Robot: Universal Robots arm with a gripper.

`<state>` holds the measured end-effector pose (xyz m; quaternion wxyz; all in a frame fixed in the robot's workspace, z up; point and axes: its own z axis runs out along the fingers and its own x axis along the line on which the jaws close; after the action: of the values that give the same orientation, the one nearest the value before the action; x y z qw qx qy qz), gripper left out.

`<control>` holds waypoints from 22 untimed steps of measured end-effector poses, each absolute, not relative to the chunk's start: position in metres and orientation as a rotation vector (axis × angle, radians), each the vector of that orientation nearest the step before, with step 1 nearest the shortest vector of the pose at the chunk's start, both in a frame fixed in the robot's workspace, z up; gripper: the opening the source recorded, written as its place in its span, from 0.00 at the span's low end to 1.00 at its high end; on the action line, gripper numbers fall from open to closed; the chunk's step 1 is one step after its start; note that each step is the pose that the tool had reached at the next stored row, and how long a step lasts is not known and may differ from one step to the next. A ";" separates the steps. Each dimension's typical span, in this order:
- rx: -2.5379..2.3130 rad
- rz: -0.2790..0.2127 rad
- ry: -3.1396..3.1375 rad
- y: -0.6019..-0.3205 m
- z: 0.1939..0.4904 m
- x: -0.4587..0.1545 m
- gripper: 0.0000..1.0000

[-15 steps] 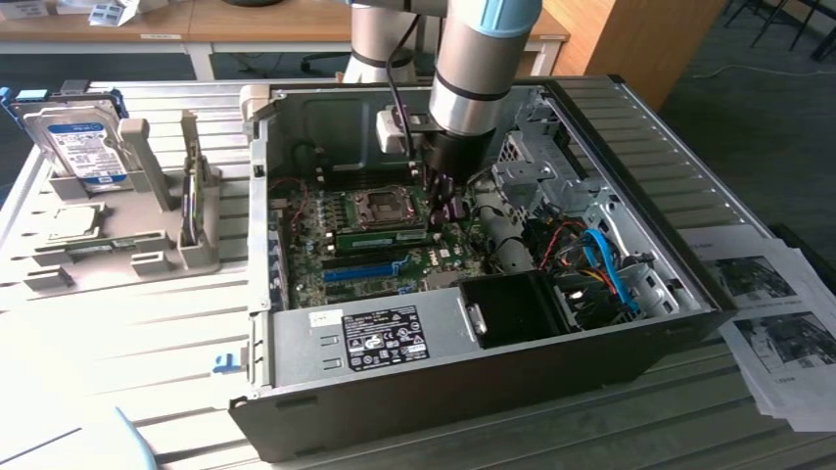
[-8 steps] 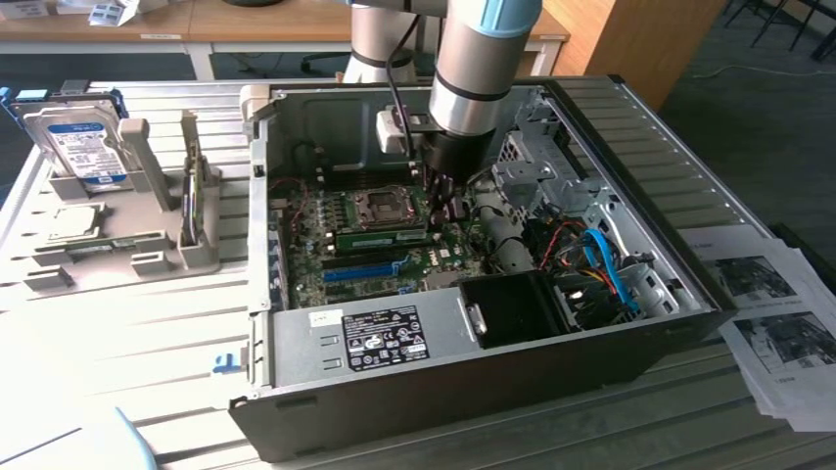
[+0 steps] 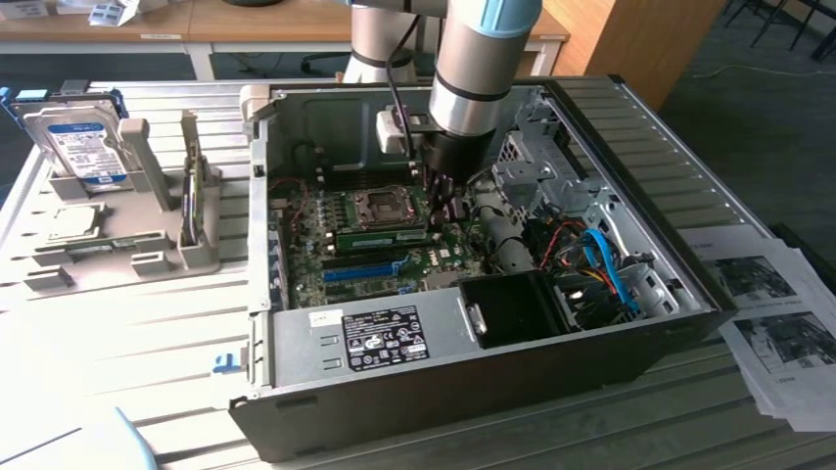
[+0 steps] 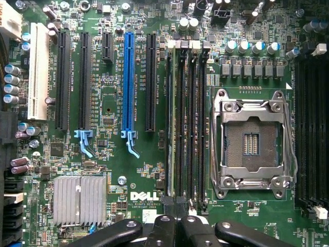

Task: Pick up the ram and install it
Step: 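Press down the ram until it locks into place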

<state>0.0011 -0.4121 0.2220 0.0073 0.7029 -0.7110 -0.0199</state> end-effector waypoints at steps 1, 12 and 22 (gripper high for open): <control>2.198 -0.062 -2.223 -0.412 0.222 0.001 0.09; 2.196 -0.066 -2.222 -0.412 0.231 0.001 0.09; 2.194 -0.070 -2.220 -0.412 0.242 0.001 0.09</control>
<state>0.0012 -0.4121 0.2424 0.0097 0.7028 -0.7110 -0.0225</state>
